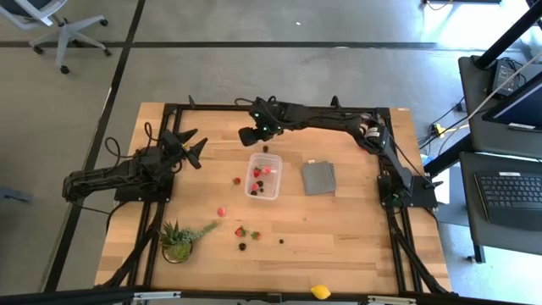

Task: Pick and placing Produce into tupperware
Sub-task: Put the blackberry into the transparent bin

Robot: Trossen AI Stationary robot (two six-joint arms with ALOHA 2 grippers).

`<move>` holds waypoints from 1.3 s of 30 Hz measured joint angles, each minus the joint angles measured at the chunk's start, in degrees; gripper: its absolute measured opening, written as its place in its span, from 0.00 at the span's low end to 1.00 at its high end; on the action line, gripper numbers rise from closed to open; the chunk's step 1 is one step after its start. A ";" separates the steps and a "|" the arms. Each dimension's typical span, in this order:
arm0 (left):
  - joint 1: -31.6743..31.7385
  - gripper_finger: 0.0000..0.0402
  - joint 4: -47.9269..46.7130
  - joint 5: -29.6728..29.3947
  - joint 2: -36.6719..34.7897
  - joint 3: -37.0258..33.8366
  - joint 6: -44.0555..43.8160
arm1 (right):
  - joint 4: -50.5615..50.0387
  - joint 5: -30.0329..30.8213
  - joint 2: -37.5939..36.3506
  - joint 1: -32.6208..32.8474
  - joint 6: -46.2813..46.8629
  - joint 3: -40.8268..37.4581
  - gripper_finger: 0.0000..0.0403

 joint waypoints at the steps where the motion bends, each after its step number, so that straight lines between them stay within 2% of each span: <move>1: 0.01 0.65 0.00 0.00 0.02 0.00 0.11 | 0.75 0.00 0.00 0.00 -0.04 0.00 0.43; 7: 0.01 0.65 0.00 0.00 0.00 0.00 0.11 | 1.19 -0.58 0.00 0.07 0.19 0.02 0.43; 19: 0.00 0.65 0.00 0.01 0.01 0.00 0.09 | -5.82 14.16 0.14 1.96 5.80 0.02 0.43; 22: -0.02 0.65 0.00 0.00 0.00 0.00 0.09 | -5.68 14.43 0.17 1.99 3.21 0.02 0.43; 31: -0.01 0.65 0.00 0.02 0.01 0.00 0.05 | -5.23 14.40 0.24 2.88 6.17 0.02 0.43; 35: -0.02 0.65 0.00 0.02 0.02 0.00 0.80 | -6.09 14.57 0.24 2.99 8.15 0.02 0.48; 39: 0.00 0.65 0.00 0.02 0.01 0.00 0.85 | -7.75 14.56 0.28 3.04 9.18 0.02 0.59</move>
